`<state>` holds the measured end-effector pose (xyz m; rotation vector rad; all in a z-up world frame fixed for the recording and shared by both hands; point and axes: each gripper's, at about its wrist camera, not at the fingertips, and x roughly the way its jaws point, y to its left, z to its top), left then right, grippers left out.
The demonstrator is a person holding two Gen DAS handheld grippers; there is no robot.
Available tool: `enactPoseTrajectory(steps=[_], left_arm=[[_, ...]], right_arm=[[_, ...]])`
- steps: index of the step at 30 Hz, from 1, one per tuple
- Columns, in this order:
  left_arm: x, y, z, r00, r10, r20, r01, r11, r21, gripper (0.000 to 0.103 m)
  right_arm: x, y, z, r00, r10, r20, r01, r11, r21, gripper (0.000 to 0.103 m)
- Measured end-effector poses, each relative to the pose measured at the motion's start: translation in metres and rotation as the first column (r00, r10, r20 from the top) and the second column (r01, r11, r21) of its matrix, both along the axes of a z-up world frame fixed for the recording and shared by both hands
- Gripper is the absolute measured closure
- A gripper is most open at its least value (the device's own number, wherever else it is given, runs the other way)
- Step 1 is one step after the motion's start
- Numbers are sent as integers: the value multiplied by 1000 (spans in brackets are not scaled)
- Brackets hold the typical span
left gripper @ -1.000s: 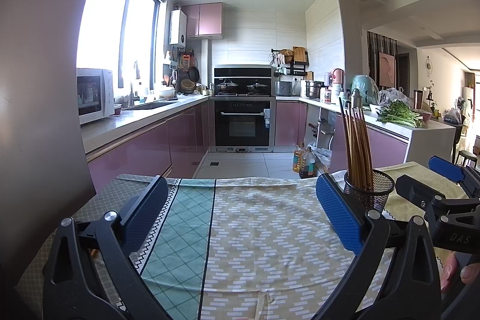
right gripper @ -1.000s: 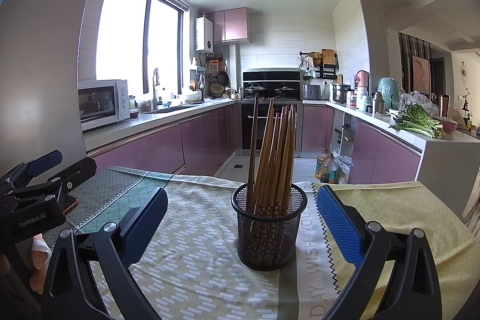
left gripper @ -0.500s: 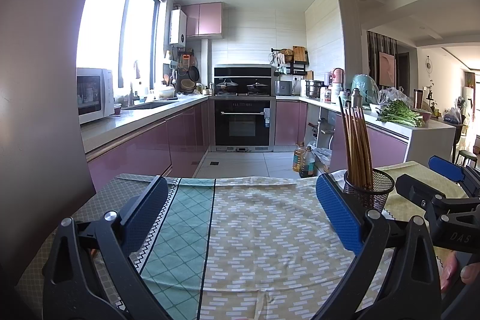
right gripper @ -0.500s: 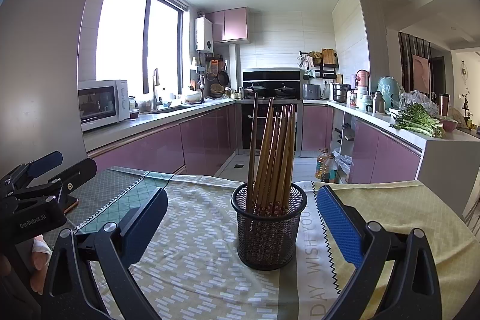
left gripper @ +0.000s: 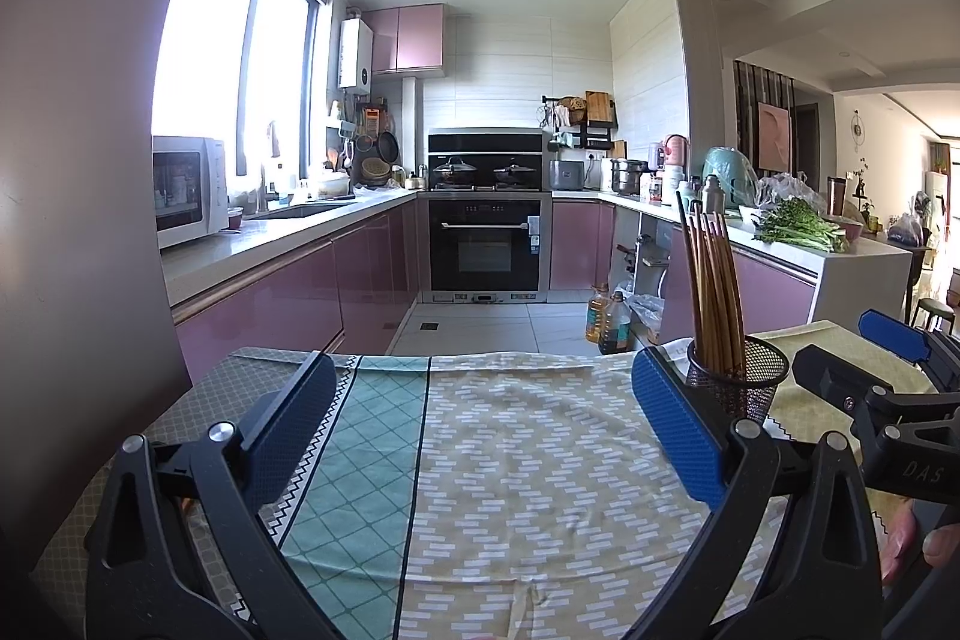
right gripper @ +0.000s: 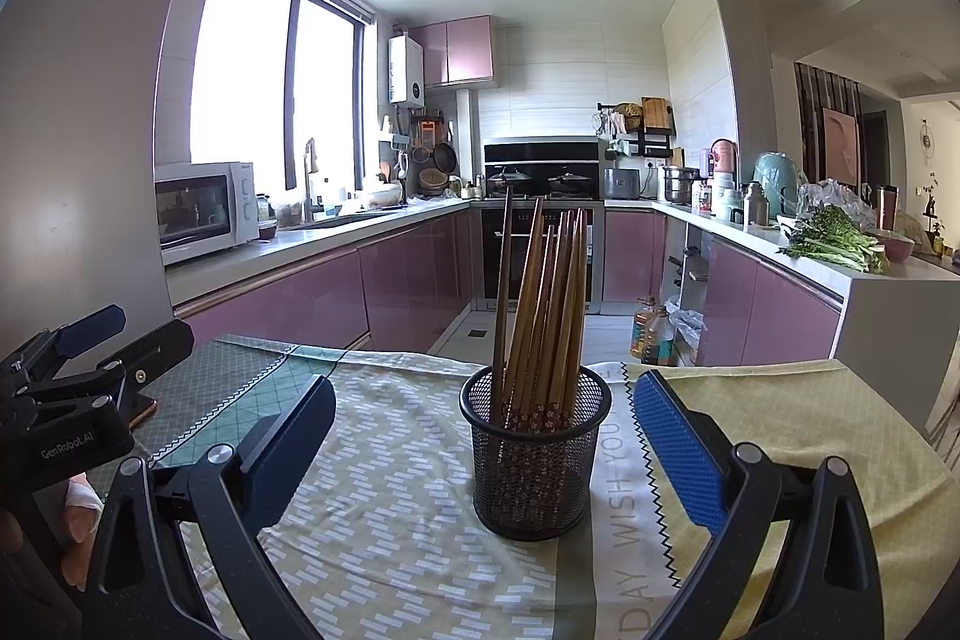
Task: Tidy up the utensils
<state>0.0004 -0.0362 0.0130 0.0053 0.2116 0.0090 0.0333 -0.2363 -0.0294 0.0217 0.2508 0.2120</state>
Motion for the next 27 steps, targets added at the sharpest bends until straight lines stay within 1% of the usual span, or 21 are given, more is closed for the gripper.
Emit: enactPoseTrajectory(steps=[27], left_arm=[[1,0,0,1000,1,-1,-1,1000,-1,6]], right_arm=[[0,2,0,1000,-7,6,7,1000,1,7]])
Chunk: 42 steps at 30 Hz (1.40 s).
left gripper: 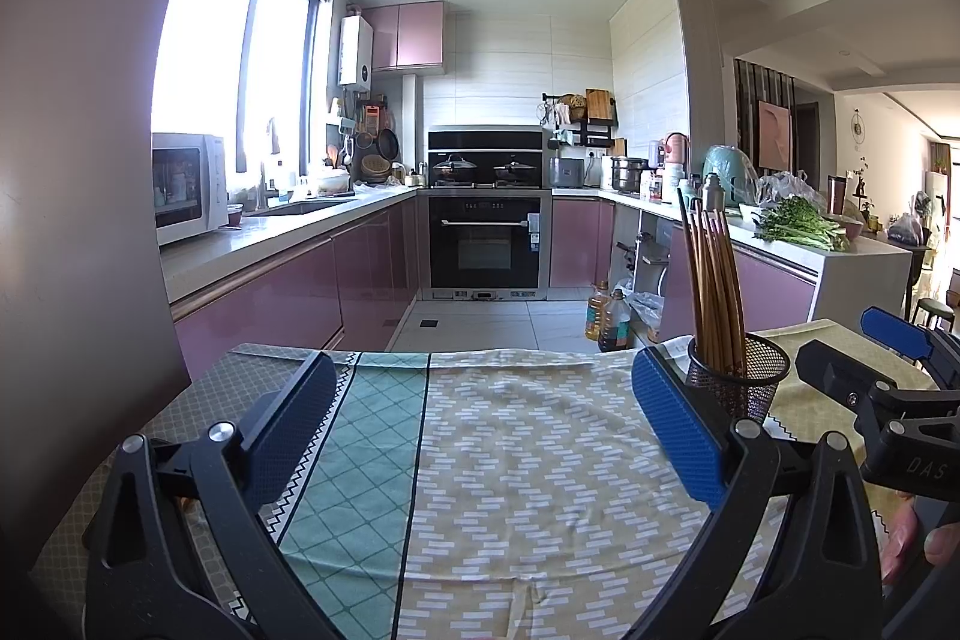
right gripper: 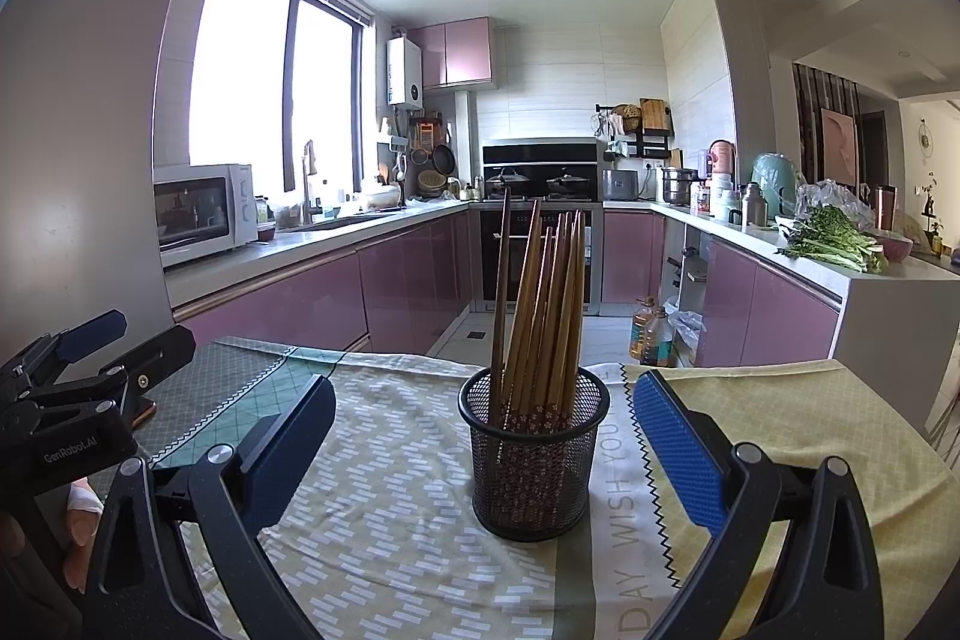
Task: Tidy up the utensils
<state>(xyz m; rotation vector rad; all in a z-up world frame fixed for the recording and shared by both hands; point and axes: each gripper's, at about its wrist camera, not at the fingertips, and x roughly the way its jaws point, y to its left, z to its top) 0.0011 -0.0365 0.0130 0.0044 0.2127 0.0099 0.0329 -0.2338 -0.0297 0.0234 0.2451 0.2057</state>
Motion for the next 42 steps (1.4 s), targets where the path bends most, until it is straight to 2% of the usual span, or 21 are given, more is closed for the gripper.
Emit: enactPoseTrajectory(steps=[22,42], left_arm=[[-2,-5,-12,1000,-6,-14,6,1000,-9,6],[0,-4,-10,1000,-5,-14,5,1000,-7,6]], right_arm=[[-1,4,-1,1000,-11,20,11,1000,-11,7],[-1,3,-1,1000,-10,15,11,1000,-9,7]])
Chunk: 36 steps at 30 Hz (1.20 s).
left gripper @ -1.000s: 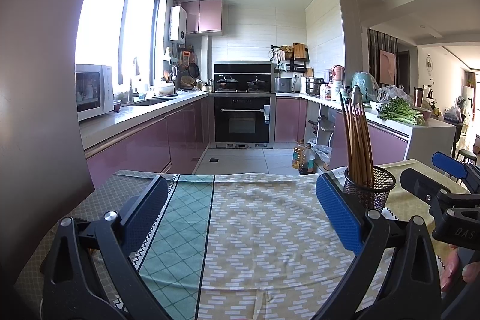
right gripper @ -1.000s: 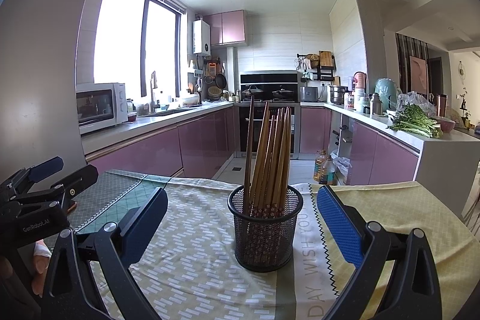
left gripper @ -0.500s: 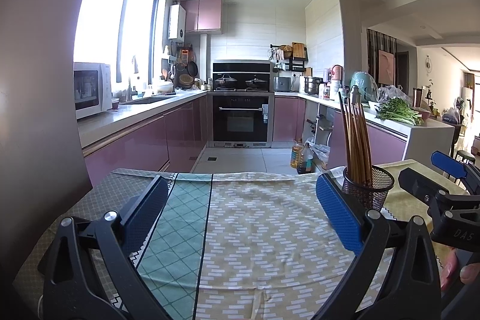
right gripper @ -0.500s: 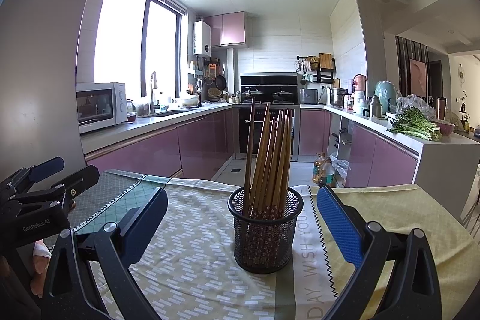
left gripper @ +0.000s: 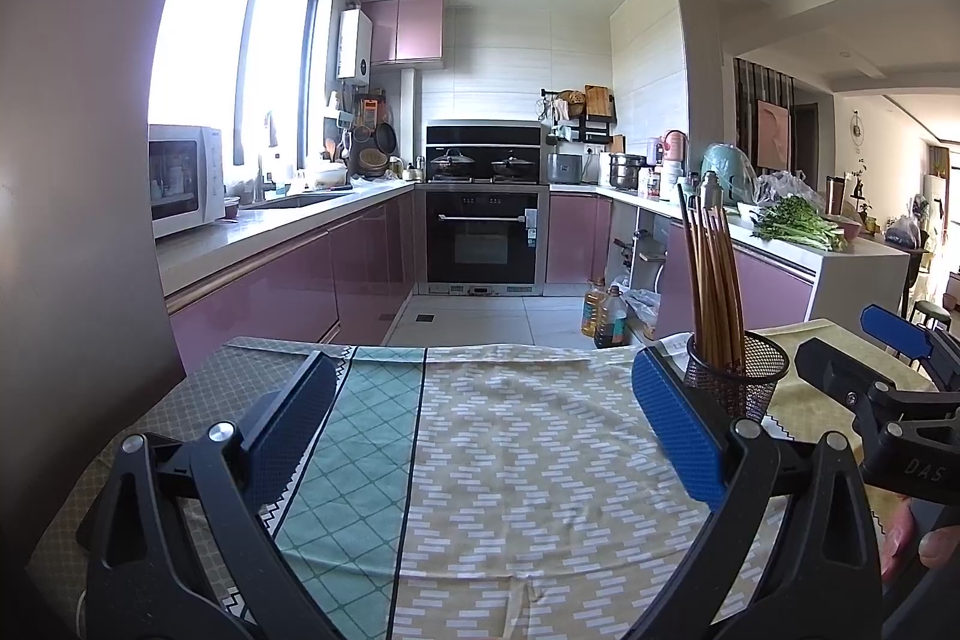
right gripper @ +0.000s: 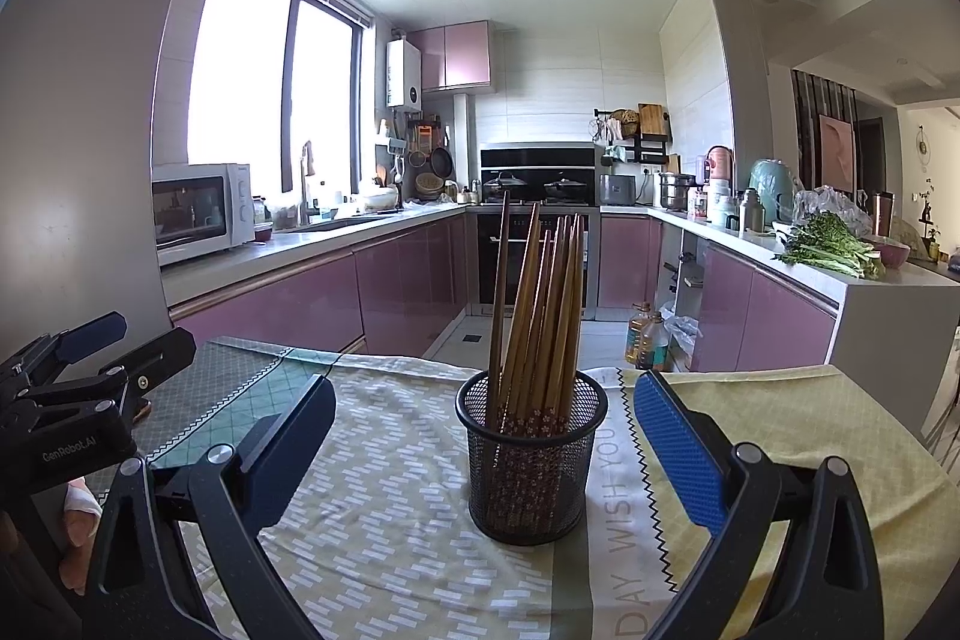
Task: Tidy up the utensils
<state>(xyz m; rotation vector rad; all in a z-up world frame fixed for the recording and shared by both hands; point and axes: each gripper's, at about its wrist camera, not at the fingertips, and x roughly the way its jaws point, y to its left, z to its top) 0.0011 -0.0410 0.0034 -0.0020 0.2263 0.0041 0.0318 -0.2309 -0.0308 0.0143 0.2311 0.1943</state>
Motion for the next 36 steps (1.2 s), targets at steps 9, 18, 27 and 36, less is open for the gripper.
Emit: enactPoseTrajectory(steps=[9,18,27,36], left_arm=[[0,0,0,1000,-1,0,1,1000,-1,6],[0,0,0,1000,0,-1,0,1000,0,6],[0,-1,1,1000,-2,2,2,1000,6,6],[10,5,-4,998,-1,-66,0,1000,-14,6]], right_arm=[[1,-1,-2,1000,-1,-4,1,1000,1,7],[2,-3,-3,1000,-1,-6,1,1000,7,7],[2,-3,-4,1000,-1,-9,1,1000,8,7],[7,-15,-9,999,-26,-37,26,1000,-12,7]])
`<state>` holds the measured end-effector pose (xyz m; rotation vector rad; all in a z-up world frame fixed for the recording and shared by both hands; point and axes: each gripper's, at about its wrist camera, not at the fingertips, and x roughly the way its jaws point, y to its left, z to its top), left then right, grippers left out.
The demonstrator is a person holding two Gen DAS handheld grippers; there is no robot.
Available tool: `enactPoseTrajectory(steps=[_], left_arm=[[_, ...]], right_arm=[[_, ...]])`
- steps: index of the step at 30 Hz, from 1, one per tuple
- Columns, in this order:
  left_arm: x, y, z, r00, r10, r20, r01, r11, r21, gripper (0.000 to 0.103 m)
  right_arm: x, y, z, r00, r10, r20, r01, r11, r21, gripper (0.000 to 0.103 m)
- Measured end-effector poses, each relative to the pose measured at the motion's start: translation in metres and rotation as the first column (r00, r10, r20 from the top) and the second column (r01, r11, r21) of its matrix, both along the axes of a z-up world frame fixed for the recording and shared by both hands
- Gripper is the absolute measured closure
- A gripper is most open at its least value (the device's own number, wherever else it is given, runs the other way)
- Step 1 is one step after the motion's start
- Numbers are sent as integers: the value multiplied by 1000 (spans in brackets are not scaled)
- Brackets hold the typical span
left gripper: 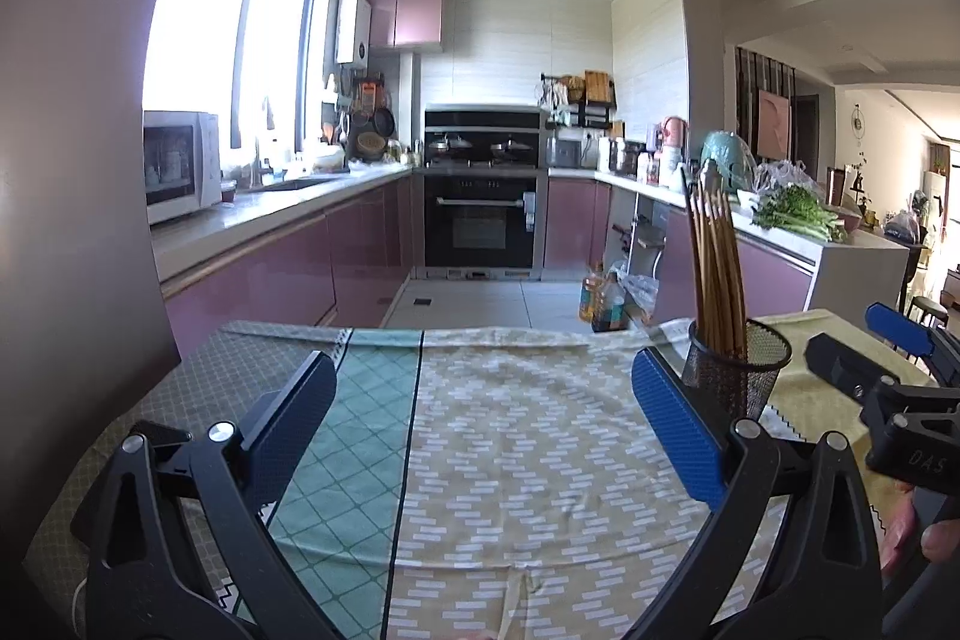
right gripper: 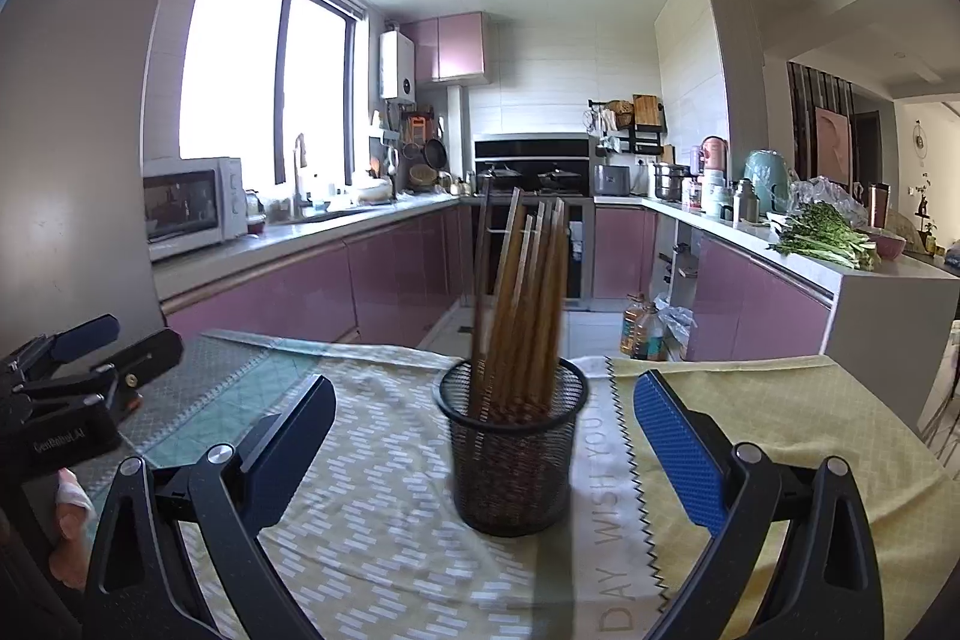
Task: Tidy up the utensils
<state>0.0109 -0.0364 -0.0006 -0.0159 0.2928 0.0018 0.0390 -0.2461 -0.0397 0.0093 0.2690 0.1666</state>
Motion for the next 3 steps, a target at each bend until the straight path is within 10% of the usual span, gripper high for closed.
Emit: enactPoseTrajectory(steps=[3], left_arm=[[10,10,-7,998,5,-57,-5,1000,0,6]], right_arm=[[17,-25,-12,993,-56,-100,54,998,-27,7]])
